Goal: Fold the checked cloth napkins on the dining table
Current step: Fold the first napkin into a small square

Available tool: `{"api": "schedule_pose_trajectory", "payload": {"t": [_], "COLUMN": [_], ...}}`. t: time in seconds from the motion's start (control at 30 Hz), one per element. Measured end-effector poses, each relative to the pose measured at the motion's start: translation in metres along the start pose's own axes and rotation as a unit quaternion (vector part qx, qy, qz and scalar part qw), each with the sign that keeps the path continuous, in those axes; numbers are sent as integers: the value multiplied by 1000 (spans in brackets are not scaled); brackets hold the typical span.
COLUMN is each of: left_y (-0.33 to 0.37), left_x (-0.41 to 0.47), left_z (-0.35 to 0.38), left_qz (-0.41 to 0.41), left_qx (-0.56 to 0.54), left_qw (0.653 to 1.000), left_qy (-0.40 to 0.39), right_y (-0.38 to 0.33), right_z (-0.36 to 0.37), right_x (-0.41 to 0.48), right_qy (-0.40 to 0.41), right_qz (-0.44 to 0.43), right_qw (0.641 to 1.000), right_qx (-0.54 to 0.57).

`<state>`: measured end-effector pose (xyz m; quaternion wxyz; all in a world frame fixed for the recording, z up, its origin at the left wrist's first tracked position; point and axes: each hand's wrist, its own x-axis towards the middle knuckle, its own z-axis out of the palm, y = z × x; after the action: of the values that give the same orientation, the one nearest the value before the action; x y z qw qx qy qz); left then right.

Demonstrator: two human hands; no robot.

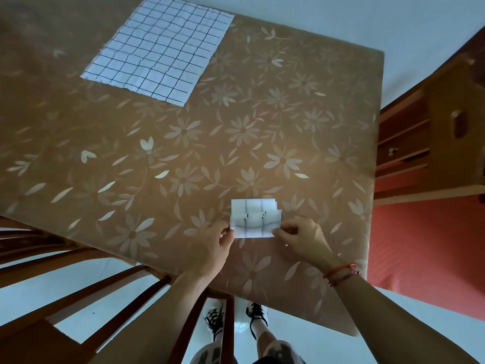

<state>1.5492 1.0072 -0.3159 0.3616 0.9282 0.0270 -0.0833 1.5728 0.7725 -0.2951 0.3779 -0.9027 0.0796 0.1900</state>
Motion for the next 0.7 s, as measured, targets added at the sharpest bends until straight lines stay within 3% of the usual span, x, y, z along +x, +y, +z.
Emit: {"api": "schedule_pose_trajectory", "payload": {"t": [0.47, 0.53, 0.63, 0.7], "left_y": [-4, -2, 1, -1], "left_x": [25, 25, 24, 26], "left_z": [2, 2, 2, 5], "left_qz": [-5, 34, 158, 230], "left_qx": [-27, 19, 118, 156], "left_qw": [1000, 999, 977, 959], "left_qy": [11, 34, 78, 62], "right_y": [-13, -15, -18, -18], "right_z": [3, 2, 0, -1], "right_x": [25, 25, 25, 25], "right_qy": [12, 11, 4, 2], "right_qz": [103, 112, 117, 116], "right_qw": [993, 993, 992, 993], "right_qx": [47, 45, 38, 36]}}
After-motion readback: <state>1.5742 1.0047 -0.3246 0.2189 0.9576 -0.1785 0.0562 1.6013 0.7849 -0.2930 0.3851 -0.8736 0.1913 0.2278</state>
